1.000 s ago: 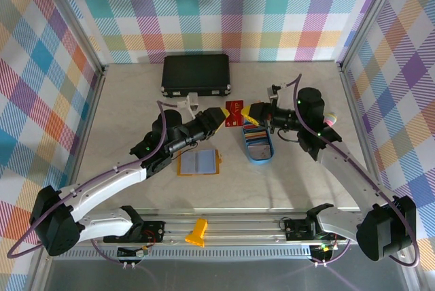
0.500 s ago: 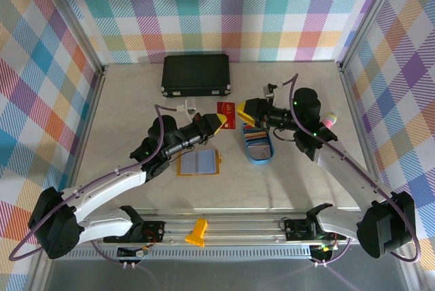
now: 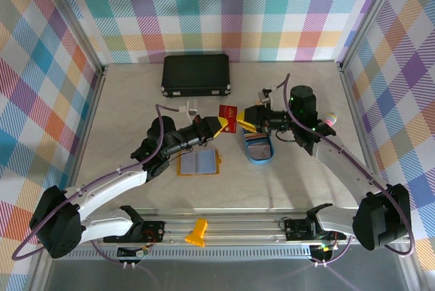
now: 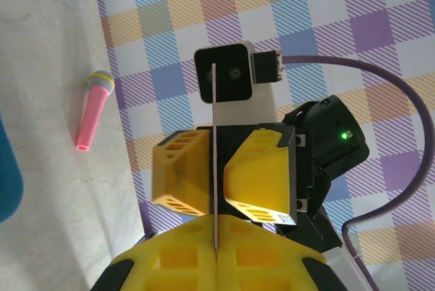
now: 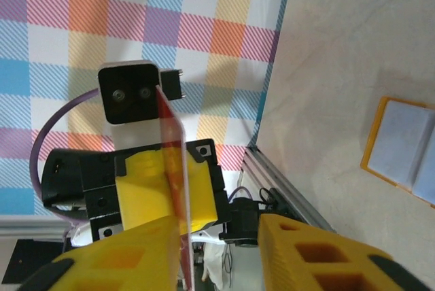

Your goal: Put the credit cards into the card holder

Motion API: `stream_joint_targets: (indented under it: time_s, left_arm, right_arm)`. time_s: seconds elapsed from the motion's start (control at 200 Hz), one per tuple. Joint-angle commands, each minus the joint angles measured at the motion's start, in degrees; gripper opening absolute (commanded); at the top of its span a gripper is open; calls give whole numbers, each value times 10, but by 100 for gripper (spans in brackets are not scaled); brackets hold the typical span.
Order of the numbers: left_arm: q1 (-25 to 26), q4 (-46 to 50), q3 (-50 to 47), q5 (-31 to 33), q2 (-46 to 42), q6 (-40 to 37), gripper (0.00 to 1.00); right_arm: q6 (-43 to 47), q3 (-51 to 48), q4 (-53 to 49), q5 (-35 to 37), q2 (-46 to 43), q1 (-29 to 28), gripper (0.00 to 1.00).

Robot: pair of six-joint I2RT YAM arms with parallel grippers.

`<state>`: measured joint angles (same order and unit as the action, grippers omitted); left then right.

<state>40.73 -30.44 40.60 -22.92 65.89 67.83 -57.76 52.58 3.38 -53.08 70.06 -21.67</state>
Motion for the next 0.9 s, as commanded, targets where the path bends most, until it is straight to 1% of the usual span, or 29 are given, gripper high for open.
stream_joint_targets:
  time_s: [0.0,0.155,0.305,0.47,0.535,0.685,0.785,0.895]
  left_arm:
    - [-2,-33,-11,-9,-12,5,0]
    - [-2,-33,-17,-12,-13,5,0]
    - [-2,-40,-21,-12,-12,5,0]
    - [-1,-73,-26,-14,-3,17,0]
    - [-1,-80,-29,-10,-4,18,0]
    - [-1,-56,-32,-1,-20,10,0]
    - [-2,-49,-32,-1,-25,7,0]
    - [0,-50,-32,-2,-21,10,0]
  right_arm:
    - [13,13,18,-41,2,0,29]
    - [-28,-2,75,-57,8,0,26]
    - [-53,-14,97,-54,13,-3,24]
    - [-67,-22,105,-52,19,-9,25]
    - [-62,-23,95,-41,11,-9,26]
    - [-13,-8,13,6,-17,-8,29]
    - [-13,-7,12,6,-17,-9,28]
    - [-22,-5,34,-19,-2,-10,27]
